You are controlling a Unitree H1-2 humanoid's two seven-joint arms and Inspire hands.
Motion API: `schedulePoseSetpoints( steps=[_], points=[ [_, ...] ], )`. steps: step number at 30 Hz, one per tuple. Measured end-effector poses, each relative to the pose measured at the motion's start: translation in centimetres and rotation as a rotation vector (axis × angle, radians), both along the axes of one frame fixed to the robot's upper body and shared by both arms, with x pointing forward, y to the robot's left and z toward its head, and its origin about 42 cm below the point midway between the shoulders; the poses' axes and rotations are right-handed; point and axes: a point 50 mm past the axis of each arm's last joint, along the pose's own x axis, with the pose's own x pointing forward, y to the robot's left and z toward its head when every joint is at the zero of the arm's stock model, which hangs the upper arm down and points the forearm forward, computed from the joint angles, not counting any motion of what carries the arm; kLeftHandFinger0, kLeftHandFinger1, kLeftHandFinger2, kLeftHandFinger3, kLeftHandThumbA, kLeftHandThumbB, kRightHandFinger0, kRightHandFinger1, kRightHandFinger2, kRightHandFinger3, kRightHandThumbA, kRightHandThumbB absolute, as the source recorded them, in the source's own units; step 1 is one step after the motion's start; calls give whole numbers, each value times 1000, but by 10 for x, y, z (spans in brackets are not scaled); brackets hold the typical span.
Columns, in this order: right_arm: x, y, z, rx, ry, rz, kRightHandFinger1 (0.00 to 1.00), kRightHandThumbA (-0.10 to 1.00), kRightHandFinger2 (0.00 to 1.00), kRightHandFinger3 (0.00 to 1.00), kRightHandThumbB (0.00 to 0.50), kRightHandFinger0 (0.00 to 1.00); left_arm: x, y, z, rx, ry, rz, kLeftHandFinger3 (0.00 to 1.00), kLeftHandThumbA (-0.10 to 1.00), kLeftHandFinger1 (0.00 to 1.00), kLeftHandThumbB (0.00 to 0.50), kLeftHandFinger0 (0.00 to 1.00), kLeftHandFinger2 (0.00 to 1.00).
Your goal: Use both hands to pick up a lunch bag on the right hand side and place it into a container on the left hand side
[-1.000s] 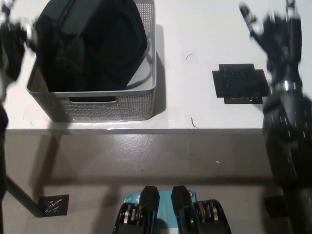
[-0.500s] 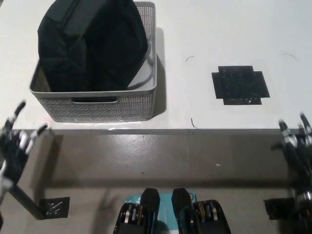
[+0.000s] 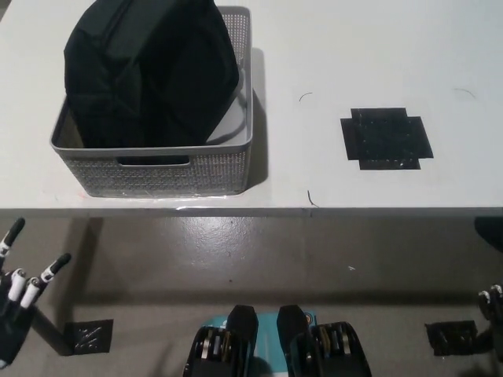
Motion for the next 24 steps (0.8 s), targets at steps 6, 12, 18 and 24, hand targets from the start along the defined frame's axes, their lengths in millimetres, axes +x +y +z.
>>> schedulePoseSetpoints(
  steps=[6, 12, 18, 24],
  points=[
    [-9, -3, 24, 73, -94, 27, 0, 1000, 0, 1000, 339, 131, -10, 1, 12, -92, -61, -30, 1000, 1000, 3, 500, 1000, 7],
    [-20, -6, 46, 127, -199, 90, 1000, 1000, 1000, 1000, 390, 1000, -20, 3, 25, -143, -128, -57, 1000, 1000, 1000, 472, 1000, 1000],
    [-23, -6, 47, 103, -251, 180, 1000, 1000, 1000, 1000, 364, 1000, -29, 1, 15, -120, -131, -96, 1000, 1000, 1000, 444, 1000, 1000],
    [-17, 6, 12, 97, -185, 261, 1000, 1000, 1000, 1000, 341, 1000, -30, -5, -20, -94, -54, -122, 1000, 1000, 1000, 386, 1000, 1000]
  ],
)
